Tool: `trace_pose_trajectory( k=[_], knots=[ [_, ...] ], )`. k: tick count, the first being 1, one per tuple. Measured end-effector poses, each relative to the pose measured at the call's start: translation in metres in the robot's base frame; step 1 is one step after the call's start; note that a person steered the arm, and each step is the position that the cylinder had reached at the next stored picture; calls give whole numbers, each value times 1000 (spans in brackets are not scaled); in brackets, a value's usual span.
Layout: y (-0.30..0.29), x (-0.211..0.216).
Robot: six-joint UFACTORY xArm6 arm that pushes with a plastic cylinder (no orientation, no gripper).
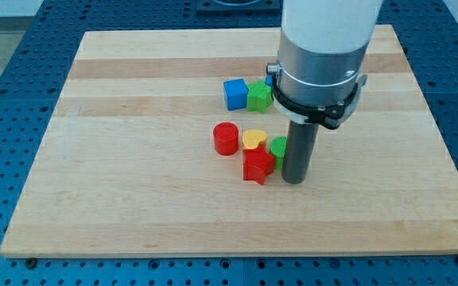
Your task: Push green circle towards green star
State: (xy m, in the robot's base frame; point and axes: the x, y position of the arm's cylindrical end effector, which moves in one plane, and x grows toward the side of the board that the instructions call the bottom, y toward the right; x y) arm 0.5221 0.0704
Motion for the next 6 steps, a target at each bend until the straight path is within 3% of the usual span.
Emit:
trace_pose_trajectory(
  k=[6],
  knots=[
    [-22,-79]
  ],
)
